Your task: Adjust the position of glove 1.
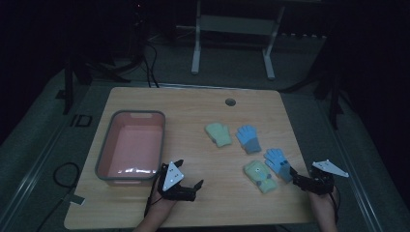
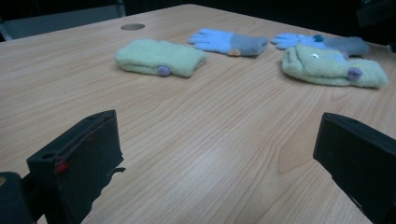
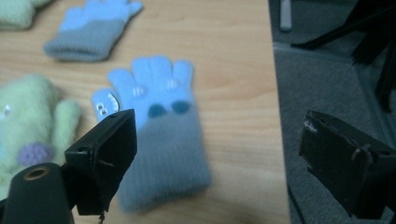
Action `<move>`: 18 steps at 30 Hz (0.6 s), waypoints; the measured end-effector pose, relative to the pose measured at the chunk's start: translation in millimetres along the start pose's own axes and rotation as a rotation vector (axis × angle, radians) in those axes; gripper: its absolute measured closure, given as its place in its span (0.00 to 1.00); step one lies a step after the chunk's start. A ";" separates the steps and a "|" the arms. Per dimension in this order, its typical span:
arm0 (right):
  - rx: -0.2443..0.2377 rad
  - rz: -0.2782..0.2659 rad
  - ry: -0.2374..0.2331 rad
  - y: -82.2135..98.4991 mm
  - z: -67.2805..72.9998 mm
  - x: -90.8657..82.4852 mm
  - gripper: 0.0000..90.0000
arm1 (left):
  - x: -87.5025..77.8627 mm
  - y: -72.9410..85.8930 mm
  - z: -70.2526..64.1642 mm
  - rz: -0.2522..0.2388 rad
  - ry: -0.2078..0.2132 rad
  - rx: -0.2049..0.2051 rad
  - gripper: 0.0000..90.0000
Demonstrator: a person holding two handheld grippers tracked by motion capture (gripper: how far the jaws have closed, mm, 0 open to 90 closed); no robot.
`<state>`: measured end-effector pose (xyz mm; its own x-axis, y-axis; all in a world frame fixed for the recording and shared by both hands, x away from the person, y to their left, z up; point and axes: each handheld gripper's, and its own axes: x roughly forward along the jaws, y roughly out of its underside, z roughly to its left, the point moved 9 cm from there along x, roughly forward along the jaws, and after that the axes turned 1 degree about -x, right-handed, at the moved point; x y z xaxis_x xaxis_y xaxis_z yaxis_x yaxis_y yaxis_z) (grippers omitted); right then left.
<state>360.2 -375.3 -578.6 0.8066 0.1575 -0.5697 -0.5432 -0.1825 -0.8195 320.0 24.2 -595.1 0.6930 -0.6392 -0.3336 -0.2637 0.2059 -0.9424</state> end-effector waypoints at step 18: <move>-0.070 -0.133 -0.047 -81.6 18.3 -11.9 0.13 | -0.2 0.1 -0.4 0.001 0.003 0.007 0.01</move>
<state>390.6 -344.5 -506.1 0.8575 0.2301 -0.4601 -0.4136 -0.2236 -0.8826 319.5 24.1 -595.1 0.6908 -0.6409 -0.3348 -0.2600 0.2119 -0.9421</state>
